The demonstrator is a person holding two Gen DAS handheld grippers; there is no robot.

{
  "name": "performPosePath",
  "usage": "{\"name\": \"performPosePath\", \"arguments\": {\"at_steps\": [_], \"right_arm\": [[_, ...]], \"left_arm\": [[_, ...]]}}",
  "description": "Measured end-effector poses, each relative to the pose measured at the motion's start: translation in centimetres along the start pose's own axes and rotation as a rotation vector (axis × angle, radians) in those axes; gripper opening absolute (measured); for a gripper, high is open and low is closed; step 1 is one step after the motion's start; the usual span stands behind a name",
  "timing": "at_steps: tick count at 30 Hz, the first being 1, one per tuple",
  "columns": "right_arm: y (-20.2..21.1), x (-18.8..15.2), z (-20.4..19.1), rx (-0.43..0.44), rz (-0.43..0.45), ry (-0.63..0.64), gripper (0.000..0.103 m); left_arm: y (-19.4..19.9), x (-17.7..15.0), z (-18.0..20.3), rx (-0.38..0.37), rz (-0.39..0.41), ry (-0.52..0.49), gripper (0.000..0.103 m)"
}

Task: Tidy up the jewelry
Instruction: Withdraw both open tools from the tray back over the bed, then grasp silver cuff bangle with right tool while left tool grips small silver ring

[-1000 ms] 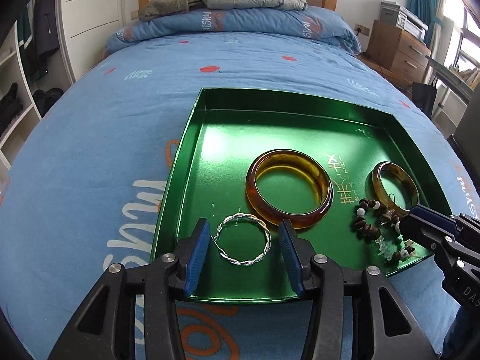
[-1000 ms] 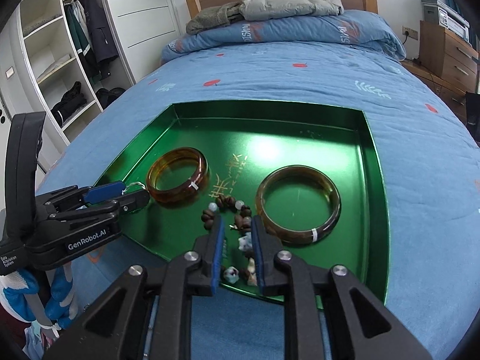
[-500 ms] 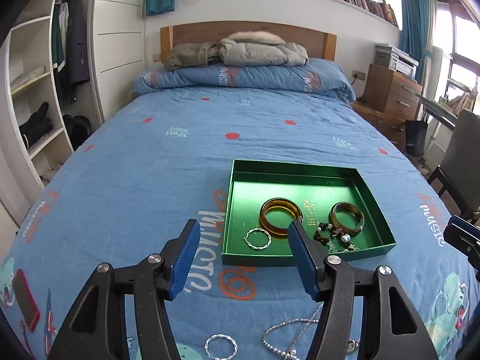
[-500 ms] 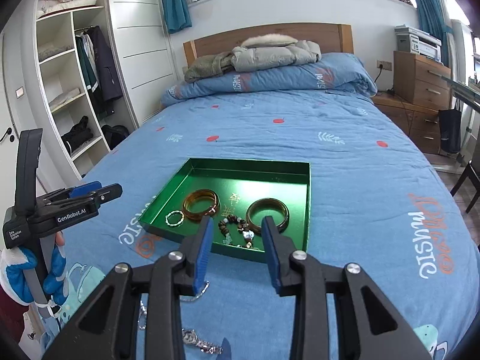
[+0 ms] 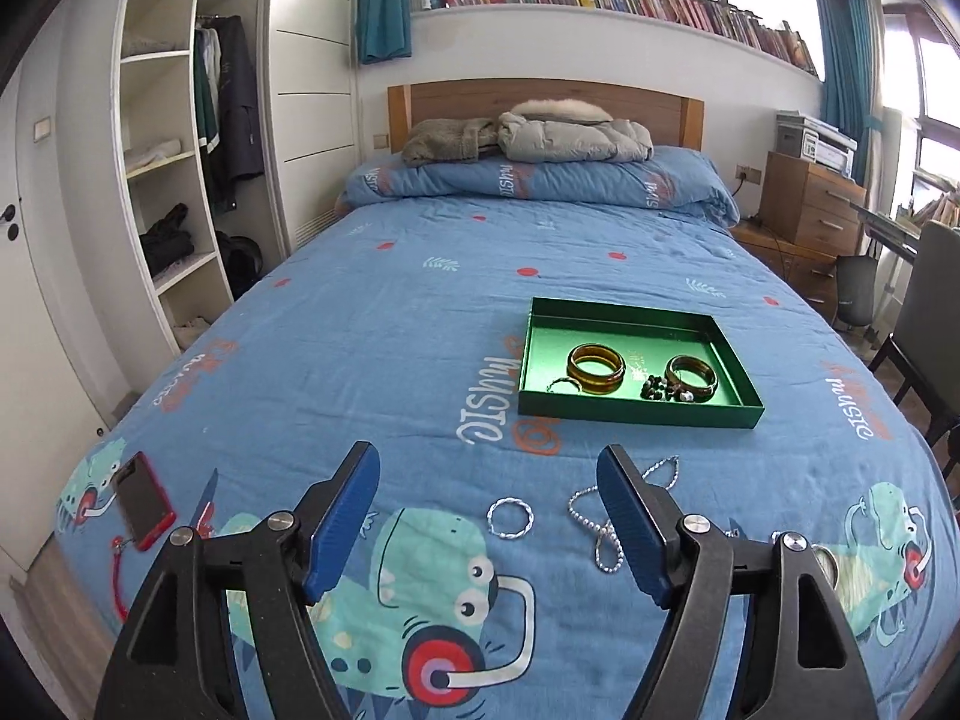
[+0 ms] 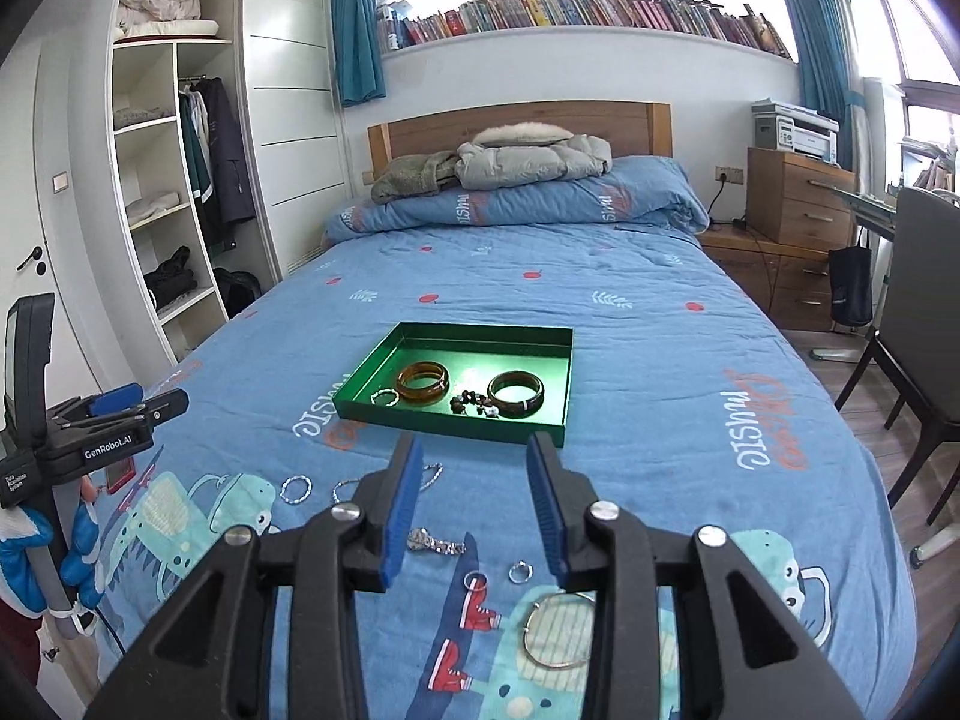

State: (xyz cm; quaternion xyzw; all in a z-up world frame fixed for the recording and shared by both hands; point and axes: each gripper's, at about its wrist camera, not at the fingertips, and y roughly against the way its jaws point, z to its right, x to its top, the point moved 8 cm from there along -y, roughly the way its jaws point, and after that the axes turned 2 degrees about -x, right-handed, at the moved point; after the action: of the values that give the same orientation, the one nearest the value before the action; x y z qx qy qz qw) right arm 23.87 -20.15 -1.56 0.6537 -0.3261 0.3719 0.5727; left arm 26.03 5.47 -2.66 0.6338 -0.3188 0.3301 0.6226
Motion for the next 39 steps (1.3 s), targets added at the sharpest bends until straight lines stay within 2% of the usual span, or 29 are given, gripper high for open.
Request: {"name": "performPosePath", "arguments": {"at_steps": [7, 15, 25, 28, 39], "right_arm": [[4.6, -2.7, -2.2, -0.001, 0.013, 0.033, 0.04], [7.1, -4.6, -3.6, 0.008, 0.015, 0.042, 0.041], [9.2, -5.7, -3.2, -0.012, 0.035, 0.021, 0.041], [10.1, -5.8, -2.6, -0.029, 0.05, 0.01, 0.05], [12.0, -6.4, 0.0, -0.05, 0.082, -0.038, 0.05]], "left_arm": [[5.1, -3.0, -0.3, 0.019, 0.031, -0.015, 0.077], [9.2, -4.3, -0.1, 0.023, 0.076, -0.044, 0.079], [11.2, -5.0, 0.5, 0.019, 0.107, -0.053, 0.083], [11.6, -5.2, 1.0, 0.014, 0.112, -0.06, 0.085], [12.7, -5.8, 2.2, 0.01, 0.136, -0.079, 0.087]]}}
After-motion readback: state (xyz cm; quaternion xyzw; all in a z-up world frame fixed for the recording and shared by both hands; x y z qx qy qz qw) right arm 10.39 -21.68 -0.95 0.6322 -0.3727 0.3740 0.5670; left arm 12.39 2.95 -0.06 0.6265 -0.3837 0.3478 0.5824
